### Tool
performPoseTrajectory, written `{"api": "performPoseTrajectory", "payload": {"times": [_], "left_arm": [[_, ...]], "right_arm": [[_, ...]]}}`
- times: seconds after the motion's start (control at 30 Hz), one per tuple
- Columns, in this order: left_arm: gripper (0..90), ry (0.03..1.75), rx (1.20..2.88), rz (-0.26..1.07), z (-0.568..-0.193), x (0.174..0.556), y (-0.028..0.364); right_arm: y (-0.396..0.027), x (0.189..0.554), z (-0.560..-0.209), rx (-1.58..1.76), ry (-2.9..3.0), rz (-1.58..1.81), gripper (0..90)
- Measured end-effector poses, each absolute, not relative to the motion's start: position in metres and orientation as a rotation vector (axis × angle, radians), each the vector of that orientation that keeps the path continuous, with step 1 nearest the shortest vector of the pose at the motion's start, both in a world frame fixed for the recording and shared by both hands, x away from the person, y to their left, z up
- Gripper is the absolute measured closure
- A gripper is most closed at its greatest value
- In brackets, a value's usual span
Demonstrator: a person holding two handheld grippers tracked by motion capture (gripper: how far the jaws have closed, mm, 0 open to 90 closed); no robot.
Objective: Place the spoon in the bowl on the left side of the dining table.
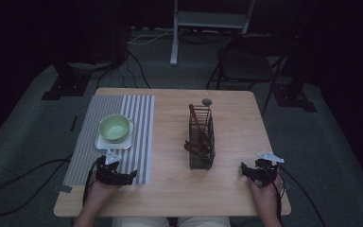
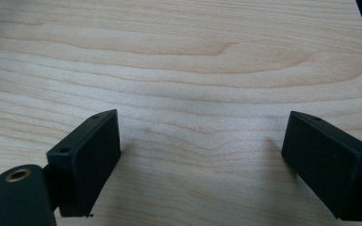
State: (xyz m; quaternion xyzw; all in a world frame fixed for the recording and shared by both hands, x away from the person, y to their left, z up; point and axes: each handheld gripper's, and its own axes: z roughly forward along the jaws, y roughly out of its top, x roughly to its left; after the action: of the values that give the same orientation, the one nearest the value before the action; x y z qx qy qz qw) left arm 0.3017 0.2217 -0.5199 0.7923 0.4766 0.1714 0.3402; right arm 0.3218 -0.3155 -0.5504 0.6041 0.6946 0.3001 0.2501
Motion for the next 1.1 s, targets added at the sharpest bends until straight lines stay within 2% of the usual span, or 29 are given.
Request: {"api": "performPoseTrajectory", "payload": {"times": [1.1], "left_arm": [[0.6,1.102,2.043,0.446,-0.489,0.334,0.175]], "right_arm": [[-0.316,0.322,-0.550,1.644,1.891,0.817,11.5]]}}
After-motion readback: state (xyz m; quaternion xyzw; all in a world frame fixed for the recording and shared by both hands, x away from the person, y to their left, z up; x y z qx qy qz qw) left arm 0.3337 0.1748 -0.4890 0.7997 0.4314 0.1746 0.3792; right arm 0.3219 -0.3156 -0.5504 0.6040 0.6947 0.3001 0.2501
